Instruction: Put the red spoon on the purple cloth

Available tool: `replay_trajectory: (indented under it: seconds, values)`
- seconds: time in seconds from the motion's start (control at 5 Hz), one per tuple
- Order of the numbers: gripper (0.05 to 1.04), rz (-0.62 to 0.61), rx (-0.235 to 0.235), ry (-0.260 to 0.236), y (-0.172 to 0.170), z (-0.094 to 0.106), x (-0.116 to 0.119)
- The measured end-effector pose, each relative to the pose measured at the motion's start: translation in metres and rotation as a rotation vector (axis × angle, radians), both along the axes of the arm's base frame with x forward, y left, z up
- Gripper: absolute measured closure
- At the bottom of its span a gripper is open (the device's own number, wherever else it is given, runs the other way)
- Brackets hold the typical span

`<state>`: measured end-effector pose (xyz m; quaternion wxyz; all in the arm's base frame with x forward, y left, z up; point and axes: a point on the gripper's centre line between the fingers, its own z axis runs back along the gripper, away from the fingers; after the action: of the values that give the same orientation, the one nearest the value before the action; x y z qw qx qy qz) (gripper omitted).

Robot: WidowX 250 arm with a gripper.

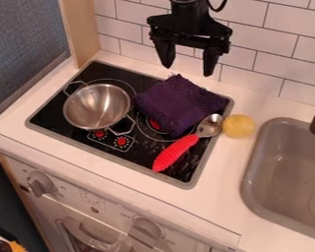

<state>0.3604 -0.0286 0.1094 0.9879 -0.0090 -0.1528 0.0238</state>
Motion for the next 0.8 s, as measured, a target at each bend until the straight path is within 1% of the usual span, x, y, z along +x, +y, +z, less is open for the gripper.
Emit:
replay_trajectory:
  seconds: [0.2, 0.4, 0.6, 0.8]
  values:
    - [0.084, 0.001, 0.0, 0.029, 0.0, -0.01, -0.002]
    - [0.084, 0.001, -0.007, 0.033, -0.001, -0.006, -0.013]
    - [0.084, 0.001, 0.012, 0.028, -0.001, -0.004, -0.033]
    - [0.084, -0.06, 0.009, 0.036, -0.007, -0.013, -0.066]
